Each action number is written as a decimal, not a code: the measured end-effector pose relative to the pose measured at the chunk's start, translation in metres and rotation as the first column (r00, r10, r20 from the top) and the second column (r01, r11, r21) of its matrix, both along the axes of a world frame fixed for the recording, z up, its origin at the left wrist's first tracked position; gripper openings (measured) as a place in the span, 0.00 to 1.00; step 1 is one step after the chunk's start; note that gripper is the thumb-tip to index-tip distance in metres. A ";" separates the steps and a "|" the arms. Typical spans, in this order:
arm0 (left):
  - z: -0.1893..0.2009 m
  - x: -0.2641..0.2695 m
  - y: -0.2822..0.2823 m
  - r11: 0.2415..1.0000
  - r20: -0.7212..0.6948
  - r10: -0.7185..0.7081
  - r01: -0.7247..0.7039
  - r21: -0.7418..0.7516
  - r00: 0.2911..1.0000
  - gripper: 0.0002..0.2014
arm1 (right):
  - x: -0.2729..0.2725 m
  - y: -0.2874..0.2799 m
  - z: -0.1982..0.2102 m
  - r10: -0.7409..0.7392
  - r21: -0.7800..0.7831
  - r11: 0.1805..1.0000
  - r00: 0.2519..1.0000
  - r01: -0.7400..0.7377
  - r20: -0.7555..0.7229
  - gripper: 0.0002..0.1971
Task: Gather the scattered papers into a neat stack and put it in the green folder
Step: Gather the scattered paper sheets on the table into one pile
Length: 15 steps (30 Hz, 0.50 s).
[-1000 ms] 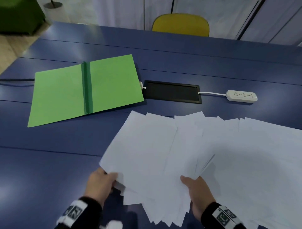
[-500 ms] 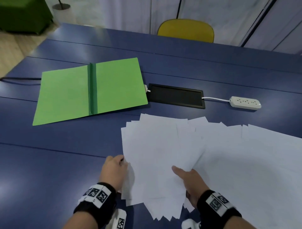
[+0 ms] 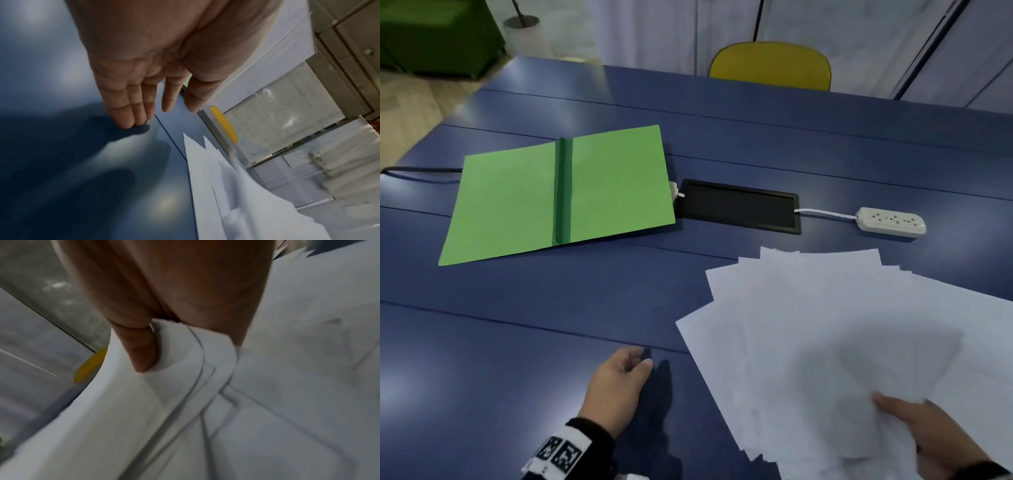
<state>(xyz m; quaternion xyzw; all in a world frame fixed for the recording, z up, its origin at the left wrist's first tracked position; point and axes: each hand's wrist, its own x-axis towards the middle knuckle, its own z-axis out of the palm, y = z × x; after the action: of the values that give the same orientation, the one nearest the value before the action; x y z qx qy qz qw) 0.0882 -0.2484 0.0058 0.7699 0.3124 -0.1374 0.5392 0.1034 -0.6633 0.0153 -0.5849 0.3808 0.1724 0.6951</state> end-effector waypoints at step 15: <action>-0.008 0.070 -0.119 0.923 -0.151 0.336 -0.357 -0.145 0.930 0.09 | -0.002 -0.040 -0.020 0.046 0.064 0.997 0.998 -0.042 -0.053 0.12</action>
<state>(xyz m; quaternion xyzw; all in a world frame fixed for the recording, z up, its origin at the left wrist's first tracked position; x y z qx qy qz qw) 0.1581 -0.3678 -0.0022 0.6437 0.4635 -0.1132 0.5984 0.1010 -0.7028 -0.0042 -0.5661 0.3811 0.2155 0.6985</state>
